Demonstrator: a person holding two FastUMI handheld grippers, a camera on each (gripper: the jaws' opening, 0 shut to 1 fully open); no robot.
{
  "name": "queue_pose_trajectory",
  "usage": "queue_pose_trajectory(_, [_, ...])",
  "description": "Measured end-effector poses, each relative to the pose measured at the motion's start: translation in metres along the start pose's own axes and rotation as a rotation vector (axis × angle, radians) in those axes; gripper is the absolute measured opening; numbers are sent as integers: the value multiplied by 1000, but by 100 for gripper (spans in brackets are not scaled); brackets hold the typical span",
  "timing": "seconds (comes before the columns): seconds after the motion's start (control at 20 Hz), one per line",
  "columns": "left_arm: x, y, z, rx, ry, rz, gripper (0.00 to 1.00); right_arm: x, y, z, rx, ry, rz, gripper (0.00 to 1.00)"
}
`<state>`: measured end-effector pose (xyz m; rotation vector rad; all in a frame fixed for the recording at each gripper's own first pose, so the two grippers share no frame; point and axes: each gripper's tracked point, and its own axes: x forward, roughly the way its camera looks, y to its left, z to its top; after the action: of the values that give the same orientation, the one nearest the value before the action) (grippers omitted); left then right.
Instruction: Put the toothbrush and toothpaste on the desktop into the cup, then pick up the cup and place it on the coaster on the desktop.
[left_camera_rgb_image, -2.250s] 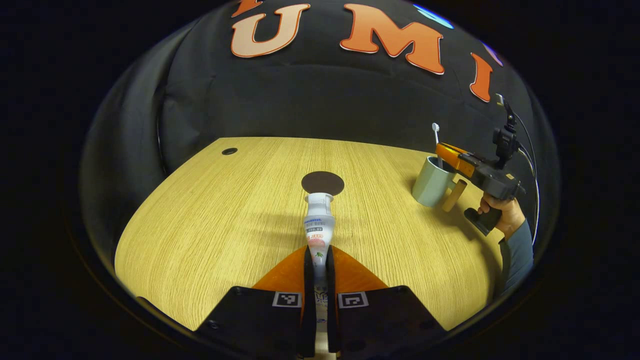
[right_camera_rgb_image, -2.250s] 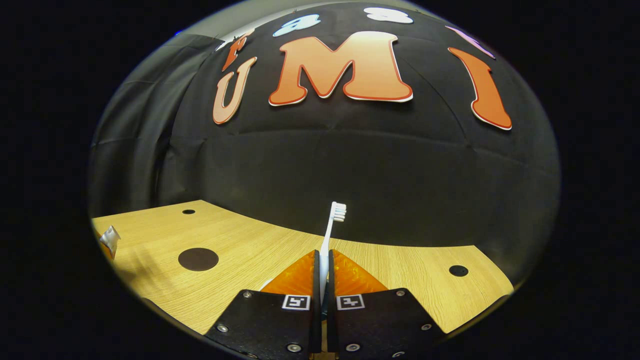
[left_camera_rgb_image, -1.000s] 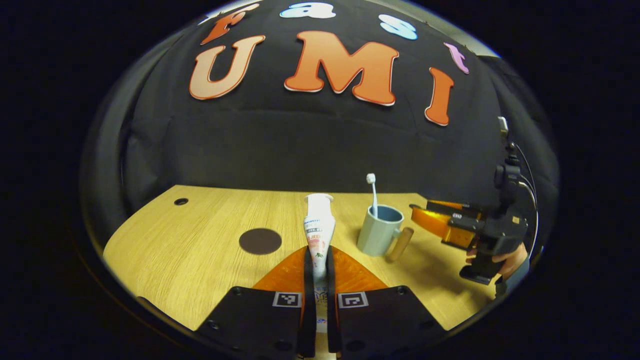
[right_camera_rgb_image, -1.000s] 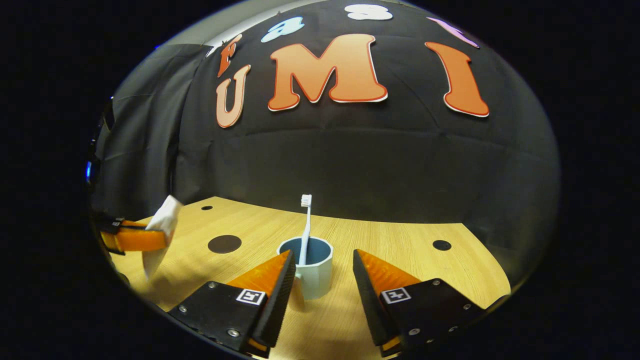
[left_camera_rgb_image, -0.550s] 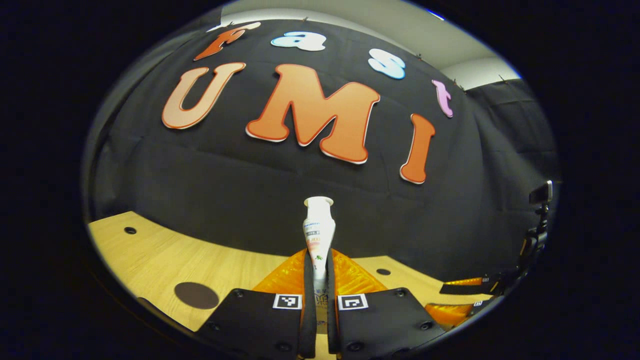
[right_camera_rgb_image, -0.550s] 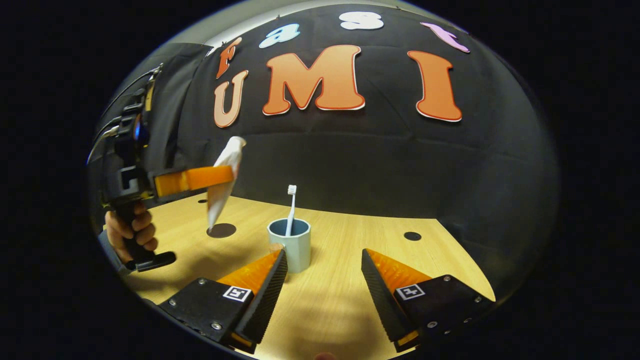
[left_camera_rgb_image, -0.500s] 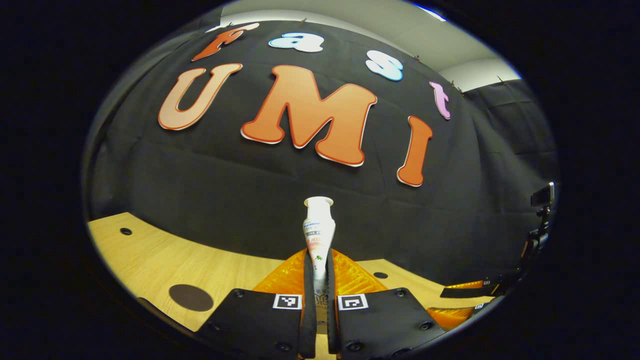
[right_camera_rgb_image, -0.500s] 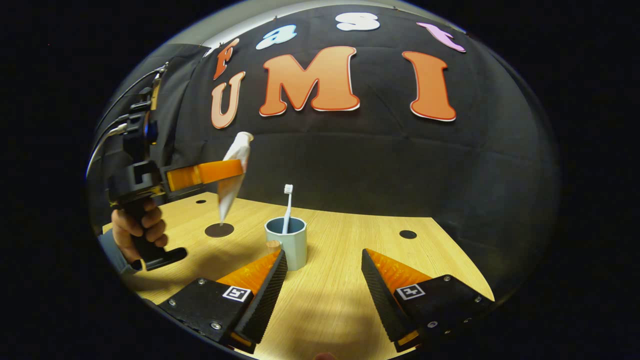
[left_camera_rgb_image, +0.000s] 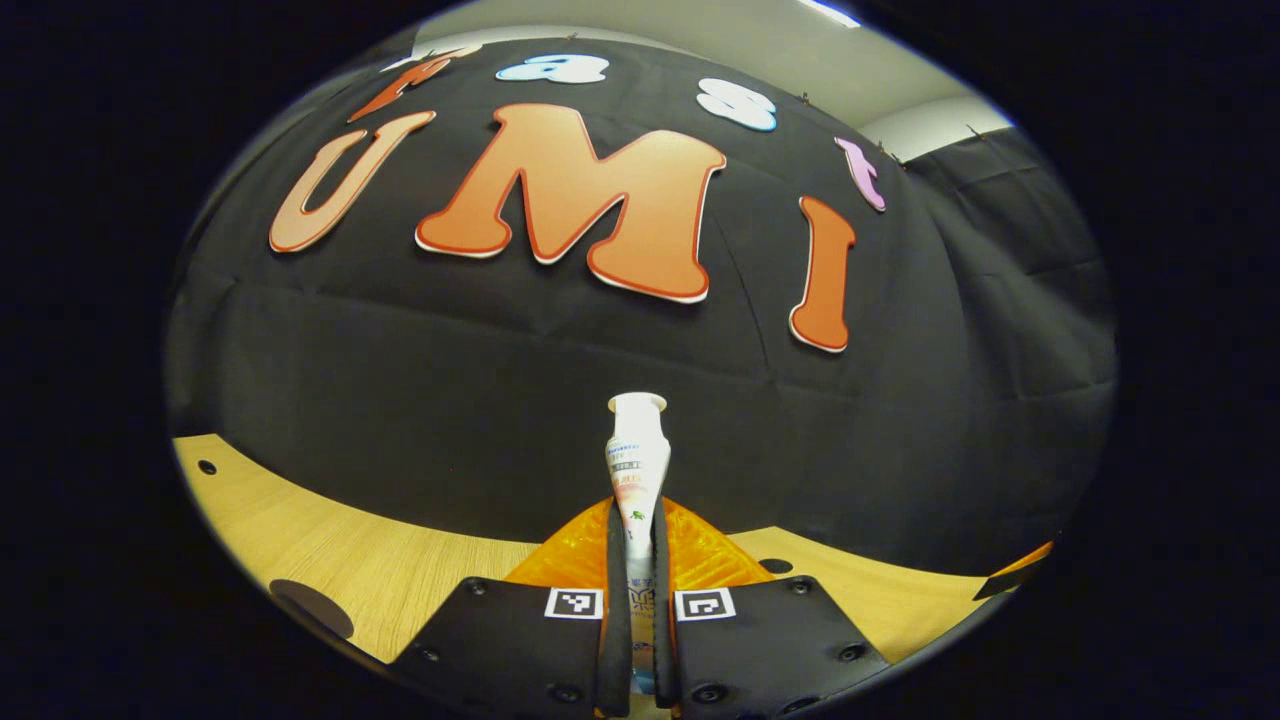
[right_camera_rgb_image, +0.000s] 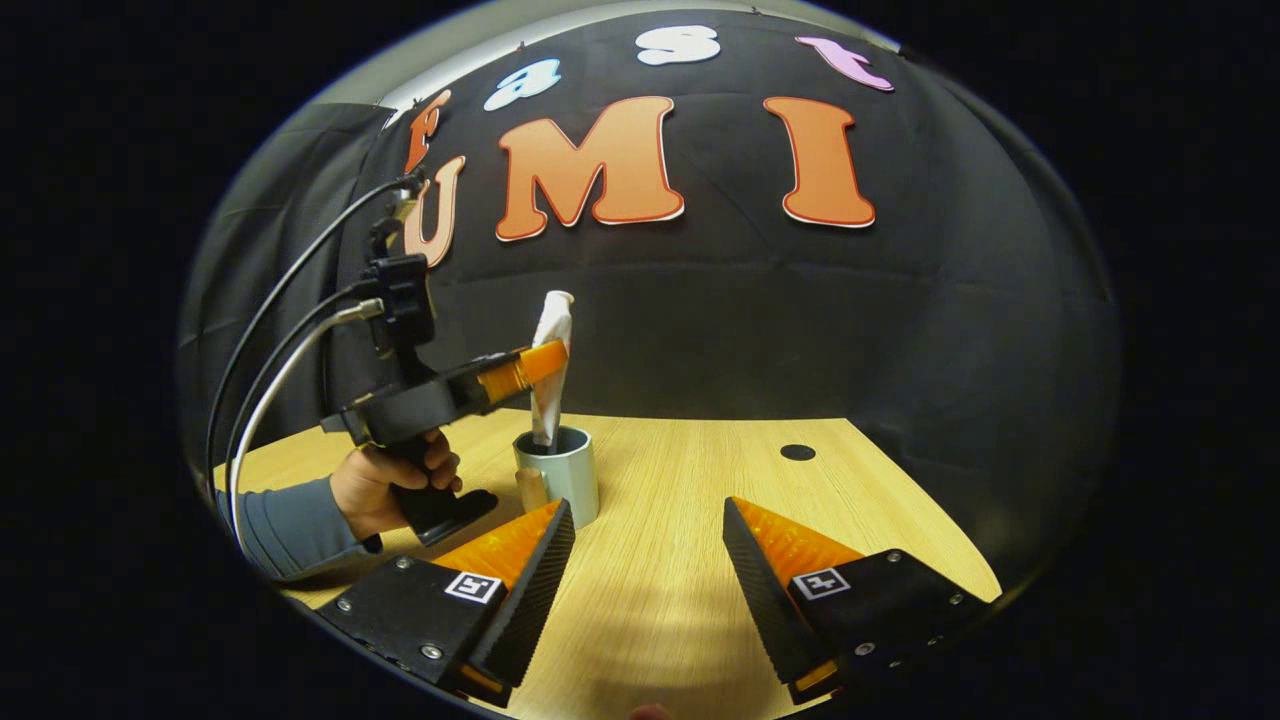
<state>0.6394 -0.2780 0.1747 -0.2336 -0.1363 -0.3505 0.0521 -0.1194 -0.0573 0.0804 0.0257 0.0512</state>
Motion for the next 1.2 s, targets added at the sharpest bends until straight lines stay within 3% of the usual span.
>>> queue_pose_trajectory(0.35, [-6,-11,-17,42,28,0,17,3,5,-12,-2,21,5,90])
queue_pose_trajectory(0.45, [-15,-17,-19,36,58,-42,21,5,7,-11,4,20,9,90])
queue_pose_trajectory(0.55, [-22,-19,-14,28,69,-67,36,6,9,-10,10,17,10,90])
queue_pose_trajectory(0.65, [-40,-11,2,31,54,-66,69,11,16,-5,6,21,12,90])
queue_pose_trajectory(0.8, [-70,-3,21,47,62,-72,82,16,30,2,-4,35,28,90])
queue_pose_trajectory(0.9, [-89,9,37,81,65,-48,100,25,44,6,-18,49,36,90])
queue_pose_trajectory(1.05, [-125,28,56,107,73,-2,100,37,66,13,-38,62,53,90])
queue_pose_trajectory(1.2, [-161,49,66,115,89,59,100,51,76,16,-55,97,16,90])
